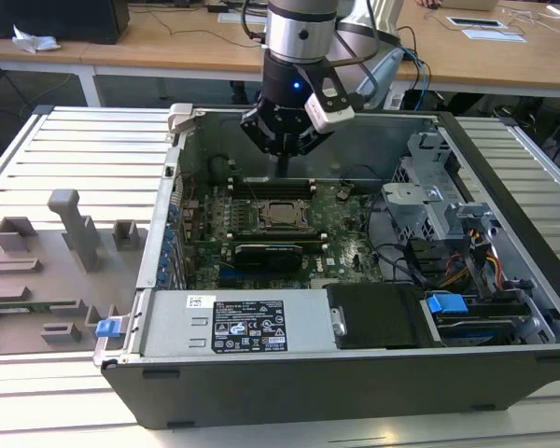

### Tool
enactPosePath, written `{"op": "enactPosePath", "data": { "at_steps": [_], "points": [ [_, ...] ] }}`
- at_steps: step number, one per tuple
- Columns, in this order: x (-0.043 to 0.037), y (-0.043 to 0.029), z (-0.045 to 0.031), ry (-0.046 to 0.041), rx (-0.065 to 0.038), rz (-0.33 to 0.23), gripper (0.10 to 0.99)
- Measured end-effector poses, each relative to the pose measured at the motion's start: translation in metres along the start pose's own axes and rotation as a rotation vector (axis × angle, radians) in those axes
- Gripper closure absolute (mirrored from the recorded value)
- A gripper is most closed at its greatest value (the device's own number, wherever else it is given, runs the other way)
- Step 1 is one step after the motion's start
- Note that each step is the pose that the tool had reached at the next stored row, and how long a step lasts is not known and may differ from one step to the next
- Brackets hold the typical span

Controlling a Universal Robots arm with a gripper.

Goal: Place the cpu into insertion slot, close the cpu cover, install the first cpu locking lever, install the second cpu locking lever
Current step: 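Install the first cpu locking lever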

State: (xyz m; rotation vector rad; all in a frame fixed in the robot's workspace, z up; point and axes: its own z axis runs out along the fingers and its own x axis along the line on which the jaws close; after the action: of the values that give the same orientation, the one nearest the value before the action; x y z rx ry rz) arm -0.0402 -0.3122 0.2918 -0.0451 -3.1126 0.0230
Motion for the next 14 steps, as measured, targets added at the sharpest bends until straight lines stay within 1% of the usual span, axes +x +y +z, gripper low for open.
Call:
{"op": "enactPosePath", "data": {
  "at_steps": [1, 3, 5, 6, 7, 13, 14],
  "points": [
    [0.0043, -0.0001, 0.0003, -0.0001, 0.000, 0.000, 0.976],
    [0.0098, -0.0002, 0.0008, -0.0003, 0.000, 0.000, 0.976],
    [0.0122, -0.0003, 0.0008, -0.0008, 0.000, 0.000, 0.976],
    [0.0155, -0.0005, 0.0008, -0.0013, 0.000, 0.000, 0.976],
    [0.0214, -0.0006, 0.0012, -0.0020, 0.000, 0.000, 0.976],
    [0.0437, -0.0012, 0.0030, -0.0040, 0.000, 0.000, 0.976],
    [0.0490, -0.0014, 0.0036, -0.0042, 0.000, 0.000, 0.976]
  ]
}}
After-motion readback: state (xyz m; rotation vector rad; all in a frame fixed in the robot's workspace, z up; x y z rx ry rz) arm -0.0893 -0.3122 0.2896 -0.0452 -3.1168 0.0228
